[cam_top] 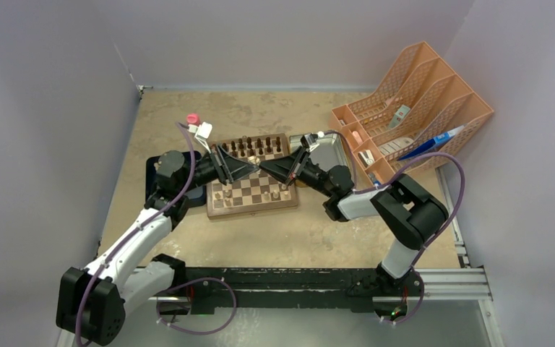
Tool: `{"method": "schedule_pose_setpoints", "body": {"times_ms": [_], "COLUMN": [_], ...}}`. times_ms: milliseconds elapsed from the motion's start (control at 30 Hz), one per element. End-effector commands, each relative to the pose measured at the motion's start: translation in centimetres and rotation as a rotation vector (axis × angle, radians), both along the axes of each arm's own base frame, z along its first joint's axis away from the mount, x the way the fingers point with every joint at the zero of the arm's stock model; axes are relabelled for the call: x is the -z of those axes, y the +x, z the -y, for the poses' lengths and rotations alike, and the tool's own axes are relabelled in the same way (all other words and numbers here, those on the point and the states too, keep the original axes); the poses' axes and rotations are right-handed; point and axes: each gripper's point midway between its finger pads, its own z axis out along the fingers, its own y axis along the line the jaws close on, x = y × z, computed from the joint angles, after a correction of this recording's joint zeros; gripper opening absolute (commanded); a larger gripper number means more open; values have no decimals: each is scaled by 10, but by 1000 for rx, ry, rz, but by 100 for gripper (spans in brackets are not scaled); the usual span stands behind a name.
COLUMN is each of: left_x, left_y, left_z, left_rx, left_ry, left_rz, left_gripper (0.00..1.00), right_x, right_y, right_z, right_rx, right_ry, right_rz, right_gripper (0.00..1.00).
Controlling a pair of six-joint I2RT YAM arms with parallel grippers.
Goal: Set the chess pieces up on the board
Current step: Pick up the chess piece from the storage box, then place the chess piece on the chessboard.
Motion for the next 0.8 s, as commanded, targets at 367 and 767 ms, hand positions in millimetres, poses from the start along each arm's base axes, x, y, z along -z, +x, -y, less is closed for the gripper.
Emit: {"method": "schedule_pose_setpoints", "body": {"times_ms": [367, 767], "left_x": [27, 16], "left_y": [11, 1], "left_z": [-47, -97], "left_rx": [-266, -466], "left_ry": [323, 523], "left_rz": [119, 321], "left_gripper": [0, 0], "right_x": [-73, -34], "right_y": [-24, 71], "right_z": [25, 39], "right_rx": [129, 438], "right_ry": [50, -862], "right_rz": [466, 637], "right_gripper": [5, 8]}}
